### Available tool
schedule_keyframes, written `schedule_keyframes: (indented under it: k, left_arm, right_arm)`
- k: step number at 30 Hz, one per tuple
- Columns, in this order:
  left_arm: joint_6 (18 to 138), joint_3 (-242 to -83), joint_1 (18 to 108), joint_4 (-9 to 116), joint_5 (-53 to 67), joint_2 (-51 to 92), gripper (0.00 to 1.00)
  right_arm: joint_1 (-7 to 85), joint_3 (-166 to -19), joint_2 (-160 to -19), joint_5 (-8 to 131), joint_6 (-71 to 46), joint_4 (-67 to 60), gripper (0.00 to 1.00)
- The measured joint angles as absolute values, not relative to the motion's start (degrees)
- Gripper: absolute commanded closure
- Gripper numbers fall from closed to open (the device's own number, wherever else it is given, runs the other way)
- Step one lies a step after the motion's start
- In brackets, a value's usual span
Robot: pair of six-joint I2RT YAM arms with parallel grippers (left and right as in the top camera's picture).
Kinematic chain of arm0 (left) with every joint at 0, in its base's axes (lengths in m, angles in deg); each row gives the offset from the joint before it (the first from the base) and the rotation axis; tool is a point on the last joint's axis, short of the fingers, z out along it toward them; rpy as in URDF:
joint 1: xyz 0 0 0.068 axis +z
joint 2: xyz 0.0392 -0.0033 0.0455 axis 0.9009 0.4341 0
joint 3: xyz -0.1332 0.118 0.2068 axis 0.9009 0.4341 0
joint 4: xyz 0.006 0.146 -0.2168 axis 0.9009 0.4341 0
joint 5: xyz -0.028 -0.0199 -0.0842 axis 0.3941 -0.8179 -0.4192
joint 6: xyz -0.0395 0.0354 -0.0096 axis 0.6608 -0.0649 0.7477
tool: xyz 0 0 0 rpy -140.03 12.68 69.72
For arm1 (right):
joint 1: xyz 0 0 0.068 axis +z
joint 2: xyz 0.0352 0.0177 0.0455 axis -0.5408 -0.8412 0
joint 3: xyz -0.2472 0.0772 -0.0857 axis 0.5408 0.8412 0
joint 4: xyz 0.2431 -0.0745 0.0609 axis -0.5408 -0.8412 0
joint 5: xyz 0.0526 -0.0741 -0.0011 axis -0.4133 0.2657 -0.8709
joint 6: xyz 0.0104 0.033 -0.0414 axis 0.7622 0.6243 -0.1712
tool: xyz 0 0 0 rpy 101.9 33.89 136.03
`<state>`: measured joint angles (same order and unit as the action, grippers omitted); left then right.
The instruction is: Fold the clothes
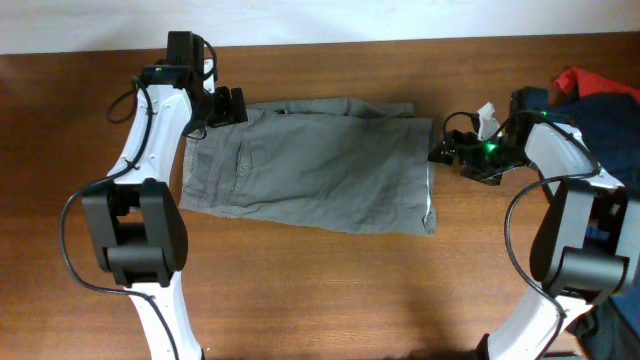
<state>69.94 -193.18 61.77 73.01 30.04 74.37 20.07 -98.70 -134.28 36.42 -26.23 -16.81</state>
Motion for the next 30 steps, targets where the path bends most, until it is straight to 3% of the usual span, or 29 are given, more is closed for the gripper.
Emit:
schedule_keyframes:
  k: [21, 30]
  left_arm:
    - [69.9, -193.2, 61.8, 73.2, 30.0, 74.4, 0.01]
    - [69.9, -193.2, 61.8, 73.2, 30.0, 74.4, 0.01]
  right_arm:
    - [21.0, -99.0, -140.8, 22.7, -26.9, -15.7, 0.01]
    - [27.0, -100.1, -143.5, 16.3, -22.9, -13.2, 0.01]
